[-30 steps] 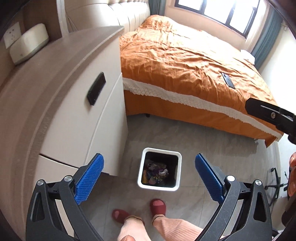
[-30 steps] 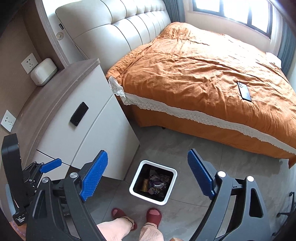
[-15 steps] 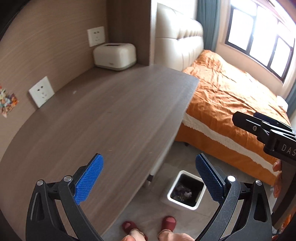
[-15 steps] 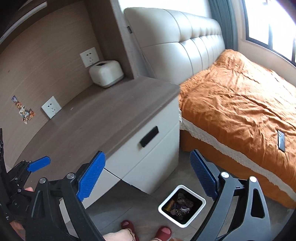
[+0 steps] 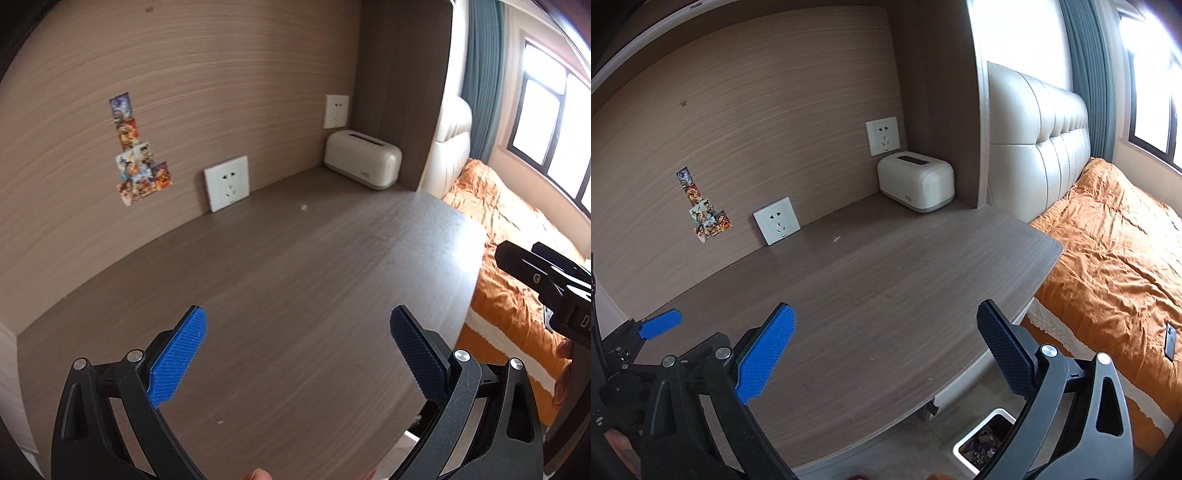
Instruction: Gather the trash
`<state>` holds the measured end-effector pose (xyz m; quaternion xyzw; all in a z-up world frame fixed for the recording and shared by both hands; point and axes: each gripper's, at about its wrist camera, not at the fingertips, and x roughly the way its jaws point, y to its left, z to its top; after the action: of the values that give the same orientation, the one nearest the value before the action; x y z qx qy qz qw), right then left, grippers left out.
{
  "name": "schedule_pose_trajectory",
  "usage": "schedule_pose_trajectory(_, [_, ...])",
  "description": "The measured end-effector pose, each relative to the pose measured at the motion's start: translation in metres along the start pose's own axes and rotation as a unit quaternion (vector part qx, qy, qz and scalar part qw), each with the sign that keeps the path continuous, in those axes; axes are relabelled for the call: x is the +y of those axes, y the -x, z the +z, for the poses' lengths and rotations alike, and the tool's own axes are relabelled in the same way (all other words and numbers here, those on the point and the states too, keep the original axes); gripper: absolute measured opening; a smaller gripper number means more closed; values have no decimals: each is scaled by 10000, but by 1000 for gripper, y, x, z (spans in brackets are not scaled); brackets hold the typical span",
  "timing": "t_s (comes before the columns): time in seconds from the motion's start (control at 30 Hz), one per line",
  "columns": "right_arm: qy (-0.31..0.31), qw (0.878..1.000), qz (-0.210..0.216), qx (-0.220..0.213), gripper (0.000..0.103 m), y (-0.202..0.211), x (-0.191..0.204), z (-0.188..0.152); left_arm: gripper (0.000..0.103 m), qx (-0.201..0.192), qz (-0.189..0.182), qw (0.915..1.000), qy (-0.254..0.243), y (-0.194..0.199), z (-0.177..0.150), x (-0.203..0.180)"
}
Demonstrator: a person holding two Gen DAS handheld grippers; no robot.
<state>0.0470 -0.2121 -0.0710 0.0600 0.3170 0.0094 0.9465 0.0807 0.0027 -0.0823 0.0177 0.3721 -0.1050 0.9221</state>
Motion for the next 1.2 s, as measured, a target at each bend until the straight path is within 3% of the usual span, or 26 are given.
schedule_pose_trajectory(0.4, [113,9999,81,-62,98,-11,77,8,98,-139,109,9995,273,9,12,86])
schedule_pose_trajectory(1.2, [411,9990,-128,134,98,-32,132,9,98,-237,-5,9995,230,-5,14,124])
